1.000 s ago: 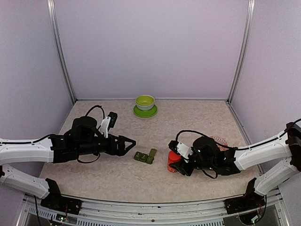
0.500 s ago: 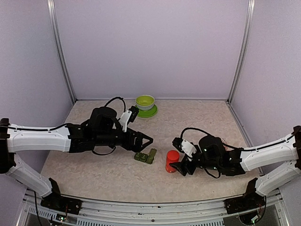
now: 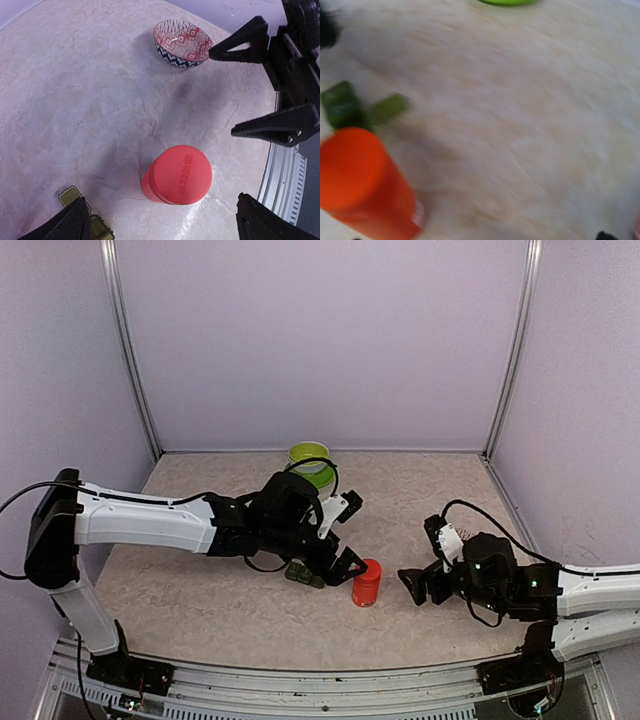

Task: Sort the pills into containers
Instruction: Pick up the pill bottle from the center of the board.

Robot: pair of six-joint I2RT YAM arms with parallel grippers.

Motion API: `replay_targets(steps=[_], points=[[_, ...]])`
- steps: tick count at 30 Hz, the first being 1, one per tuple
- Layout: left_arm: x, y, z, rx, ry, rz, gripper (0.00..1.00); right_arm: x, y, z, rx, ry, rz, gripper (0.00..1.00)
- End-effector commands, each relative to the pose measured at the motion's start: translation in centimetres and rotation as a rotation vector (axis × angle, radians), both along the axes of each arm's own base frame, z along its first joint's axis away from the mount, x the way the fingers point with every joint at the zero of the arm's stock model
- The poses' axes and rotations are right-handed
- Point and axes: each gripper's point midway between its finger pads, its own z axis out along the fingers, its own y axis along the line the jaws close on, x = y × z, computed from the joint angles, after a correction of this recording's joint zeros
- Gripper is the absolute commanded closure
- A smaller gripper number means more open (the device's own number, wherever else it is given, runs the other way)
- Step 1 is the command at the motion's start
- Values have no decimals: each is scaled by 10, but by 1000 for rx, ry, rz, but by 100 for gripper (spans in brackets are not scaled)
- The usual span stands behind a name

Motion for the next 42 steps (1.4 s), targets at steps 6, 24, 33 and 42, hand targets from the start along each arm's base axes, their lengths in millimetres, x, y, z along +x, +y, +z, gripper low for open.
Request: replay_targets(steps=[6,24,33,42], points=[[-2,-30,-24,71,-6,-99,2,8,-54,-11,56,23,-271,0],[-6,-46,-50,142,14,-138,23,11,-60,-22,17,14,-295,0],[-5,-52,-55,143,27,-142,42,10,-59,-23,21,12,-287,0],[-9,-57,-38,96,4,-161,67,4,-39,-21,4,-3,-150,0]])
